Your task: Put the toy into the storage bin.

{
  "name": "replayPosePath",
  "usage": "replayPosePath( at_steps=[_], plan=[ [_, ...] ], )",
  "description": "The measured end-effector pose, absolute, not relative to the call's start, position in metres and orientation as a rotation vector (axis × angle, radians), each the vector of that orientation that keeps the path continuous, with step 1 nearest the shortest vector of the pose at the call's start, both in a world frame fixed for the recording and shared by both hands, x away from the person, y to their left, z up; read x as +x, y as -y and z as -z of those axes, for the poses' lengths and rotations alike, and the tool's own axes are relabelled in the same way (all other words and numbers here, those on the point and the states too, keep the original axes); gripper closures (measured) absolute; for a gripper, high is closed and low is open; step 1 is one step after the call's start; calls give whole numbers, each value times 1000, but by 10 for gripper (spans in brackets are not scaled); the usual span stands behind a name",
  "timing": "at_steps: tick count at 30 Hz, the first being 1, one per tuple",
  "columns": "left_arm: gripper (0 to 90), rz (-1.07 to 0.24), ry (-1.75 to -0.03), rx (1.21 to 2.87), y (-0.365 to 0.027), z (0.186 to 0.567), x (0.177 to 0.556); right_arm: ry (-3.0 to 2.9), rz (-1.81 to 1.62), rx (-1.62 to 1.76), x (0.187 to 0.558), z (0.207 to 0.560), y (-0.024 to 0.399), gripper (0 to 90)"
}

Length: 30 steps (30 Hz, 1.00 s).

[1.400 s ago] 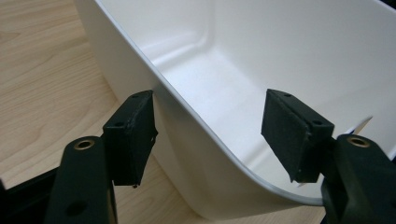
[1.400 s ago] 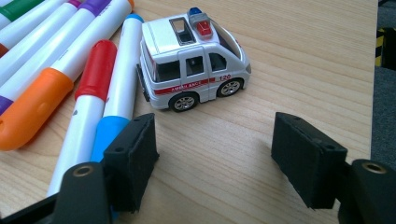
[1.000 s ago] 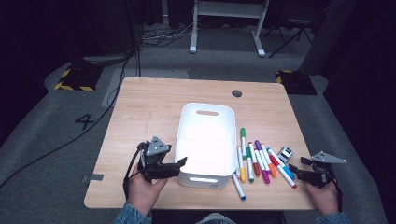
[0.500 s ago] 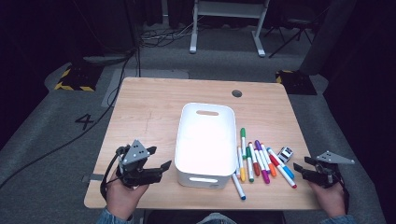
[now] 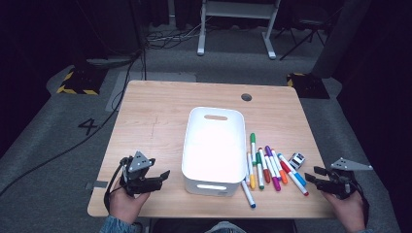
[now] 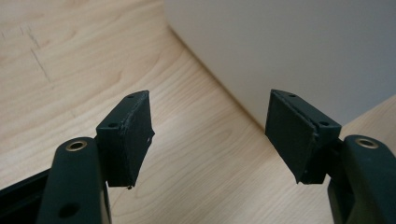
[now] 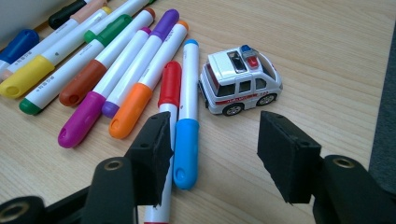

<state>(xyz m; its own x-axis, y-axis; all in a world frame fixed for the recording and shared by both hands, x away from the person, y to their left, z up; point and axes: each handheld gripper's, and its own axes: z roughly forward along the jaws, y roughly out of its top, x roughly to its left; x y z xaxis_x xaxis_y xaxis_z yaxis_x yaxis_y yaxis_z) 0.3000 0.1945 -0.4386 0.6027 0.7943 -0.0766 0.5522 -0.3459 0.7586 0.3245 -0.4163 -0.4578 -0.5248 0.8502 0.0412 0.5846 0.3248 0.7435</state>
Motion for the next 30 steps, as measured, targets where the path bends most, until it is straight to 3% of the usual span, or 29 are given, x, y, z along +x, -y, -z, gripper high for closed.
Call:
replayPosePath(
  at_steps=[15, 19, 24, 30],
  plan=[
    [315, -395, -1116, 2305, -186, 489, 322, -2267, -973, 1307, 325, 456, 405, 562],
    [307, -333, -1109, 2279, -190, 492, 323, -2307, -935, 1306, 333, 463, 398, 603],
    [213, -369, -1082, 2218, -194, 499, 325, -2336, -911, 1275, 342, 465, 388, 651],
    [185, -397, -1067, 2173, -196, 504, 323, -2359, -852, 1250, 353, 463, 372, 728]
  ],
)
